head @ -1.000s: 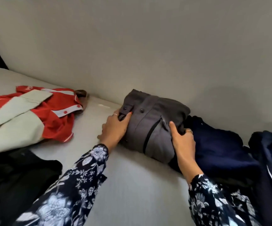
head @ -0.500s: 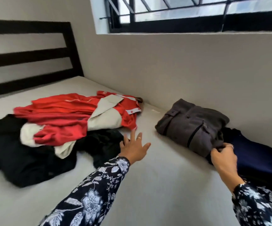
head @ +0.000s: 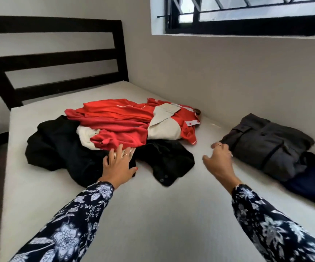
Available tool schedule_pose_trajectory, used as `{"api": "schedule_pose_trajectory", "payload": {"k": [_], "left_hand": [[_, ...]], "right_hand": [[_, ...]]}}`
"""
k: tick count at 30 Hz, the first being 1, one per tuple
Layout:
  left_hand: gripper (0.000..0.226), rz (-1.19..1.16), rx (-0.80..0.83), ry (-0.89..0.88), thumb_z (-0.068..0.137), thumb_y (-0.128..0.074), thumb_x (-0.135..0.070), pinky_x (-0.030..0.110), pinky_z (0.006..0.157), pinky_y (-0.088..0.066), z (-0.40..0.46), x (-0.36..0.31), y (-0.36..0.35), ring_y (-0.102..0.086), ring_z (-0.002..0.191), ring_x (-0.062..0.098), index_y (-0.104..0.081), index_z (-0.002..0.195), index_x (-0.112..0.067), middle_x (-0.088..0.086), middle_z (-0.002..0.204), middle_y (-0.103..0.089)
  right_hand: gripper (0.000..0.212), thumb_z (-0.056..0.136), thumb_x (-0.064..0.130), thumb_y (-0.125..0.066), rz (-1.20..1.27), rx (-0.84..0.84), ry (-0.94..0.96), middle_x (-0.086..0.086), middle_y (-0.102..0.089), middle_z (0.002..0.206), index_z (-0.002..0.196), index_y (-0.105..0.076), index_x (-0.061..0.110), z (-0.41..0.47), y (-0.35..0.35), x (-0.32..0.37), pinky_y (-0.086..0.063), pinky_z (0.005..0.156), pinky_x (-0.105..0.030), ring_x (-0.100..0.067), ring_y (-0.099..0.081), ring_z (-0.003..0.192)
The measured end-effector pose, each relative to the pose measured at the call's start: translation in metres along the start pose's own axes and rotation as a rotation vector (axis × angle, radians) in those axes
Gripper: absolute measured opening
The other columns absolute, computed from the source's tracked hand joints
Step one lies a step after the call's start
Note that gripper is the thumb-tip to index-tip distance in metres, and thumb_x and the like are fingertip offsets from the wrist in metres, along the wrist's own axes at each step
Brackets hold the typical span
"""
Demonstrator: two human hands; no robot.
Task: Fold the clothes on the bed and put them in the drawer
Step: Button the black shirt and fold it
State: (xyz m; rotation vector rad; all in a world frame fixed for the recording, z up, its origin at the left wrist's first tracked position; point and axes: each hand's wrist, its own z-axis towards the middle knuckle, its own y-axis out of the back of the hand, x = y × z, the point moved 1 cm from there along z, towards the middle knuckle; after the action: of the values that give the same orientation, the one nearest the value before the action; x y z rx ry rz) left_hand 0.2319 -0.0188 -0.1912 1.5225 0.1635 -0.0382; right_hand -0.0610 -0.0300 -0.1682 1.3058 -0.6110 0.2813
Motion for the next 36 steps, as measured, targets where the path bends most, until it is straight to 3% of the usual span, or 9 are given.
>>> {"api": "schedule_pose_trajectory", "payload": {"k": [6, 10, 14, 19, 22, 26, 29, 33, 36], "left_hand": [[0.085, -0.046, -0.131, -0.050, 0.086, -0.052, -0.061, 0.049, 0.115, -0.018, -0.001, 0.051, -0.013, -0.014, 0.144, 0.026, -0.017, 0.152, -0.021, 0.003, 0.159, -0.010], [0.092, -0.020, -0.194, -0.151, 0.076, -0.017, -0.077, 0.051, 0.115, -0.016, -0.001, 0.077, -0.030, -0.019, 0.144, 0.023, -0.024, 0.151, -0.024, 0.001, 0.159, -0.013], [0.083, 0.034, -0.163, -0.175, 0.087, -0.010, -0.076, 0.054, 0.106, -0.031, -0.002, 0.094, -0.044, -0.040, 0.135, 0.028, -0.037, 0.144, -0.021, 0.004, 0.152, -0.030], [0.078, 0.012, -0.158, -0.103, 0.088, -0.010, -0.074, 0.055, 0.101, -0.037, -0.005, 0.104, -0.047, -0.048, 0.128, 0.030, -0.036, 0.141, -0.023, 0.004, 0.149, -0.038], [0.081, -0.019, -0.151, -0.091, 0.087, -0.008, -0.076, 0.056, 0.104, -0.034, -0.011, 0.097, -0.030, -0.044, 0.132, 0.029, -0.034, 0.144, -0.023, 0.004, 0.151, -0.036], [0.079, -0.080, -0.253, -0.068, 0.088, -0.013, -0.074, 0.052, 0.101, -0.038, -0.016, 0.078, 0.000, -0.046, 0.129, 0.026, -0.037, 0.144, -0.022, 0.005, 0.149, -0.037], [0.085, -0.168, -0.345, -0.079, 0.080, -0.017, -0.077, 0.042, 0.112, -0.024, -0.021, 0.067, 0.033, -0.023, 0.142, 0.018, -0.019, 0.150, -0.028, 0.001, 0.157, -0.017], [0.087, -0.323, -0.404, -0.078, 0.079, -0.023, -0.078, 0.040, 0.113, -0.022, -0.021, 0.059, 0.071, -0.013, 0.144, 0.016, -0.008, 0.150, -0.030, -0.005, 0.157, -0.003], [0.098, -0.381, -0.396, -0.054, 0.074, -0.038, -0.079, 0.039, 0.112, -0.027, -0.021, 0.044, 0.097, -0.017, 0.144, 0.019, -0.006, 0.151, -0.027, -0.002, 0.158, -0.003]], "right_hand": [[0.084, 0.083, 0.042, -0.069, -0.103, 0.194, 0.016, -0.011, -0.033, 0.148, 0.146, -0.025, 0.008, 0.011, -0.062, 0.042, -0.030, 0.110, -0.046, -0.032, -0.033, 0.137], [0.107, 0.073, 0.058, -0.073, -0.131, 0.238, -0.059, -0.011, -0.033, 0.151, 0.150, -0.014, 0.011, 0.027, -0.092, 0.053, -0.018, 0.112, -0.053, -0.032, -0.030, 0.140], [0.062, 0.079, 0.037, -0.074, -0.141, 0.323, 0.041, -0.014, -0.059, 0.127, 0.128, -0.049, 0.008, 0.044, -0.110, 0.062, -0.046, 0.095, -0.039, -0.033, -0.056, 0.115], [0.044, 0.097, 0.024, -0.051, -0.371, 0.494, 0.204, -0.017, -0.052, 0.136, 0.133, -0.049, -0.001, 0.060, -0.074, 0.125, -0.040, 0.094, -0.032, -0.034, -0.050, 0.123], [0.032, 0.095, 0.022, -0.051, -0.168, 0.423, 0.298, -0.013, -0.055, 0.132, 0.120, -0.057, 0.002, 0.069, -0.019, 0.174, -0.044, 0.095, -0.034, -0.033, -0.056, 0.115], [0.021, 0.099, 0.015, -0.045, 0.405, 0.455, 0.145, -0.015, -0.058, 0.103, 0.079, -0.051, 0.012, 0.072, 0.037, 0.233, -0.046, 0.055, -0.031, -0.017, -0.058, 0.050], [0.017, 0.100, 0.017, -0.045, 0.684, 0.390, 0.133, -0.010, -0.061, 0.087, 0.084, -0.051, 0.012, 0.073, 0.087, 0.283, -0.051, 0.064, -0.036, -0.020, -0.059, 0.064], [0.011, 0.098, 0.020, -0.047, 0.711, 0.174, 0.314, -0.003, -0.060, 0.088, 0.091, -0.055, 0.016, 0.070, 0.155, 0.331, -0.051, 0.060, -0.018, -0.017, -0.058, 0.081], [0.009, 0.094, 0.025, -0.052, 0.849, 0.118, 0.459, -0.012, -0.066, 0.111, 0.099, -0.059, 0.021, 0.060, 0.203, 0.352, -0.056, 0.085, -0.039, -0.025, -0.065, 0.097]]}}
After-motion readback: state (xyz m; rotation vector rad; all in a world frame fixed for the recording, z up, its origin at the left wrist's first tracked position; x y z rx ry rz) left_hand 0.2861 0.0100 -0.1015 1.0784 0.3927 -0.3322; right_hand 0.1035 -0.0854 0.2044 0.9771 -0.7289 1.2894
